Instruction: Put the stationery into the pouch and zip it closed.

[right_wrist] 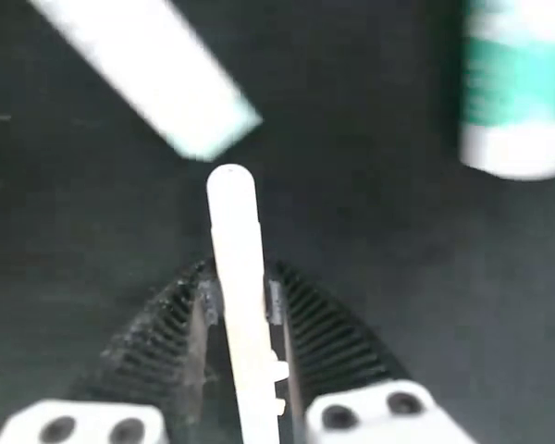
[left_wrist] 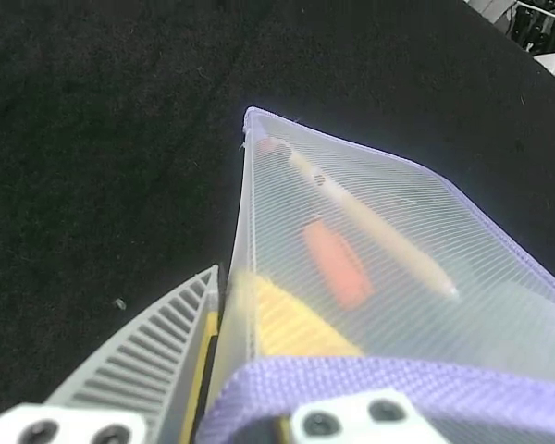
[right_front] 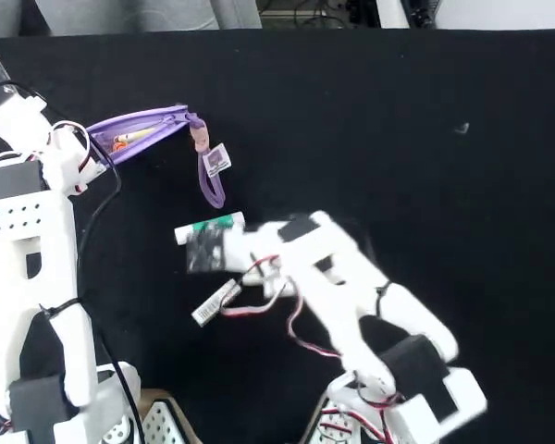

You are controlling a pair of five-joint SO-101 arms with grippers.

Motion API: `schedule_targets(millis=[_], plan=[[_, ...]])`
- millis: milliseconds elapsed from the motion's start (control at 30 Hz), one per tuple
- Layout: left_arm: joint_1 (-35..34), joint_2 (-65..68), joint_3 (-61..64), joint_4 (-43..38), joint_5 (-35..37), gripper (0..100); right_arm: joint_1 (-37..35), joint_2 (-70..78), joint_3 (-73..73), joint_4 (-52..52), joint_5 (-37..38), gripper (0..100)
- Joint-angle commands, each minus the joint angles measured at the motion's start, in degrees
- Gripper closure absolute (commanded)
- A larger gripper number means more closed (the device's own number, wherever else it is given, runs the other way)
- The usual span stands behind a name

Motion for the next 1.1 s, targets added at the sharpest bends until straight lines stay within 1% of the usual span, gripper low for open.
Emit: schedule_targets(millis=[0, 133, 167, 233, 400, 533, 667, 867, 967, 1067], plan=[[-1.5, 0.9, 0.6, 0.0, 0.4, 97, 4.3, -8.3, -6.3, -0.5, 0.7, 98.7], [-1.5, 0.9, 0.6, -0.1, 0.4, 97, 5.5, -17.0, -9.6, -1.1, 0.6, 98.7], [-1.5, 0.9, 0.6, -0.1, 0.4, 97, 5.5, -19.1, -10.2, -1.8, -0.5, 98.7], [-1.5, 0.9, 0.6, -0.1, 0.4, 97, 5.4, -22.7, -11.3, -5.6, -5.3, 98.7], [-1.5, 0.9, 0.7, -0.1, 0.4, 97, 5.3, -28.4, -11.5, -20.2, -20.0, 98.7], [-1.5, 0.9, 0.7, -0.1, 0.4, 97, 3.6, -29.1, -11.9, -29.4, -28.0, 98.8], [-1.5, 0.9, 0.7, -0.1, 0.4, 97, -0.4, -28.7, -11.5, -40.3, -35.6, 98.8], [-1.5, 0.9, 0.7, -0.1, 0.4, 97, -5.2, -28.7, -7.9, -58.1, -44.2, 98.8], [-1.5, 0.9, 0.7, -0.1, 0.4, 97, -6.9, -28.7, -4.4, -68.0, -47.2, 98.8], [-1.5, 0.9, 0.7, -0.1, 0.4, 97, -8.3, -28.7, -1.3, -75.0, -50.4, 98.8]])
